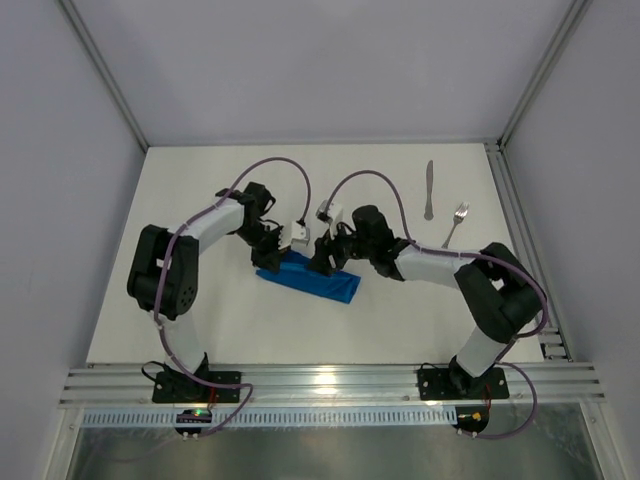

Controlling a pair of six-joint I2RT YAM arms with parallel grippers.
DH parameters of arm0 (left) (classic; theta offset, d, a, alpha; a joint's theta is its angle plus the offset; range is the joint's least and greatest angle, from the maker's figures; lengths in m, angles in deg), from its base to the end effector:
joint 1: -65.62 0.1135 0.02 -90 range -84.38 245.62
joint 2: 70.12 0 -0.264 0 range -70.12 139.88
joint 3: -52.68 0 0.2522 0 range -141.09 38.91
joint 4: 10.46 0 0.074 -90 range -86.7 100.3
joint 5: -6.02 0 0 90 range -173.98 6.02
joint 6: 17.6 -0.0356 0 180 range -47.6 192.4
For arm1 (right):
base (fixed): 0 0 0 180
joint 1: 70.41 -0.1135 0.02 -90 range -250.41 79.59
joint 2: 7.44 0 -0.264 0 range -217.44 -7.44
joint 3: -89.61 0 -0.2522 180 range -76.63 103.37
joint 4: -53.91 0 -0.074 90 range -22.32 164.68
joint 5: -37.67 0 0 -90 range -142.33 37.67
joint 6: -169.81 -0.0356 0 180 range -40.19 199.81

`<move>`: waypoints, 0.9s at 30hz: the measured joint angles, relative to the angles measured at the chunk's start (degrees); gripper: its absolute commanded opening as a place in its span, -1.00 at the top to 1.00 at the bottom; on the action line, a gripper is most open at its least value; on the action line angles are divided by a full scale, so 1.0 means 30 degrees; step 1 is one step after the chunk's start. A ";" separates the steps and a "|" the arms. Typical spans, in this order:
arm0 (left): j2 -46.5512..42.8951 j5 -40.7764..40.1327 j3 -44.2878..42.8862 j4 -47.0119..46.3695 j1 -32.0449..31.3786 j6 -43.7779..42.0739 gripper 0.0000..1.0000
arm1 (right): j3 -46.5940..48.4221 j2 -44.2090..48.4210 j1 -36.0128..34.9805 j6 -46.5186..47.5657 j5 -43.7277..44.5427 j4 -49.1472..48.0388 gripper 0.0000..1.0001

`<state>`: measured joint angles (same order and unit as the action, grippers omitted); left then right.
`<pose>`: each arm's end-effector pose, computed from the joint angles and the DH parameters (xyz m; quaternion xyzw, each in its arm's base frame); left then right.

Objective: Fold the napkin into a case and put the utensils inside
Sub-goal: Fold the 2/3-rectangle-folded napkin at the center of the board.

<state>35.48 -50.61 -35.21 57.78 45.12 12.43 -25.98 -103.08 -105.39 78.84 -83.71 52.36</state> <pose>0.3103 -0.1369 0.1876 0.6261 0.7243 -0.2586 0.1287 0.2780 0.2172 0.1938 -0.3734 0.7563 0.3717 0.3879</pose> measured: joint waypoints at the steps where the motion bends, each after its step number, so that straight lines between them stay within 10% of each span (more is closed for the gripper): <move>1: 0.0087 0.0080 -0.0029 0.0124 0.0000 -0.0189 0.76 | -0.0255 -0.0080 -0.0481 0.0087 0.0007 -0.0750 -0.29; 27: 0.0233 0.0743 -0.0029 0.1137 0.0000 -0.1202 0.79 | -0.3337 -0.4386 -0.3031 -0.0787 0.1311 -1.2400 -0.29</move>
<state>36.18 -48.38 -35.30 61.19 45.12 8.83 -35.99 -116.24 -114.48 76.48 -79.77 15.16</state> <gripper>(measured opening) 0.109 0.650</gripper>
